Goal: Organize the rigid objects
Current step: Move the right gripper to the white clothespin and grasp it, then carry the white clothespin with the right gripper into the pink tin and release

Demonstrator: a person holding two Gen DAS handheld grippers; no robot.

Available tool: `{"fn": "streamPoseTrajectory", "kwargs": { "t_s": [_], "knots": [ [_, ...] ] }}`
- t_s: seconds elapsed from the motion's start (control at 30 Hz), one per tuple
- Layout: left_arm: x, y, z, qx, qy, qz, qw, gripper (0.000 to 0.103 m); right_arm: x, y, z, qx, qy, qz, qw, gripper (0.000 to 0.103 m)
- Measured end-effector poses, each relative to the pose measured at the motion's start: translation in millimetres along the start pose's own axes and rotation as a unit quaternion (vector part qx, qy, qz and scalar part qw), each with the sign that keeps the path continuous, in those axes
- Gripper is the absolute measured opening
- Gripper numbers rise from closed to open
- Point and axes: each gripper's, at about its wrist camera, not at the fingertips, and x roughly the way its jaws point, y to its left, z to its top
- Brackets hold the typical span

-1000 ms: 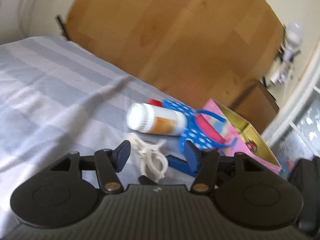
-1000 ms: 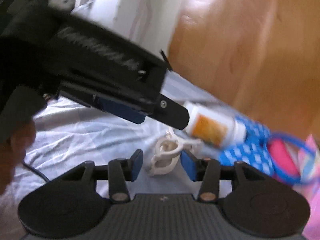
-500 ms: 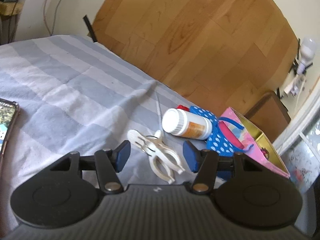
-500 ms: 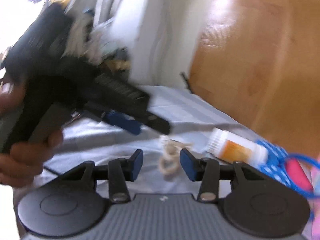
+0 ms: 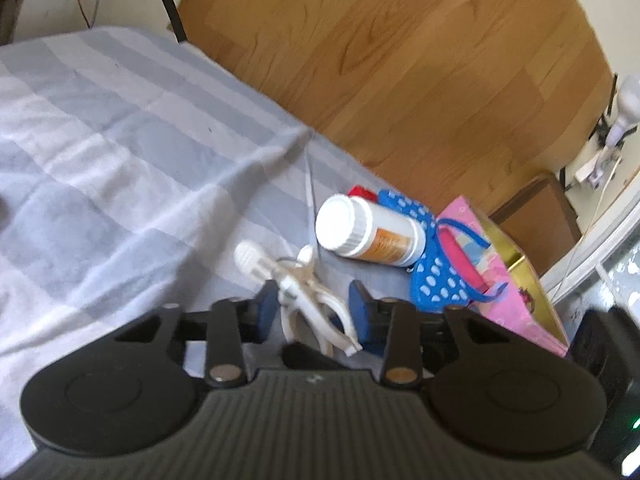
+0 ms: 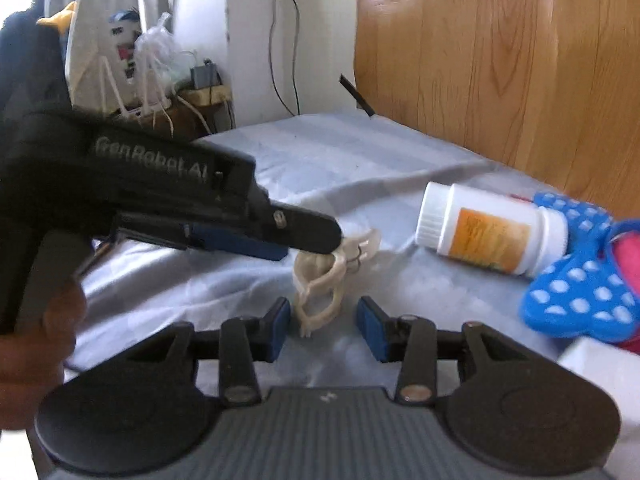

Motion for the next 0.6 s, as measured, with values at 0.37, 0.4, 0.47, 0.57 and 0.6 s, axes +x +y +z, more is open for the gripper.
{"fn": "streamPoseTrajectory", "kwargs": {
  "t_s": [0.37,0.4,0.47,0.57,0.6],
  "knots": [
    [-11.2,-29.8,-51.5,0.003,0.046,-0.062,0.9970,0.027,-45.6,-6.0,-34.2,-0.009,-0.002,-0.021,1.000,0.031],
    [-13.8,-35.3,-59.7,0.007,0.053,-0.071,0.9961,0.027,-56.9,-5.3,-44.3,-0.014,-0.004,-0.024,1.000,0.031],
    [-15.9,-46.4,-72.9,0.010,0.068,-0.086,0.9940,0.027,-77.7,-4.0,-60.7,-0.016,-0.010,-0.030,0.999,0.032],
    [-11.2,-66.4,-87.5,0.015,0.091,-0.101,0.9906,0.027,-107.2,-5.7,-83.2,-0.003,-0.018,-0.048,0.999,0.032],
    [-7.1,-75.7,-90.7,0.025,0.099,-0.105,0.9892,0.027,-114.2,-7.2,-89.5,0.003,-0.020,-0.057,0.998,0.032]
  ]
}}
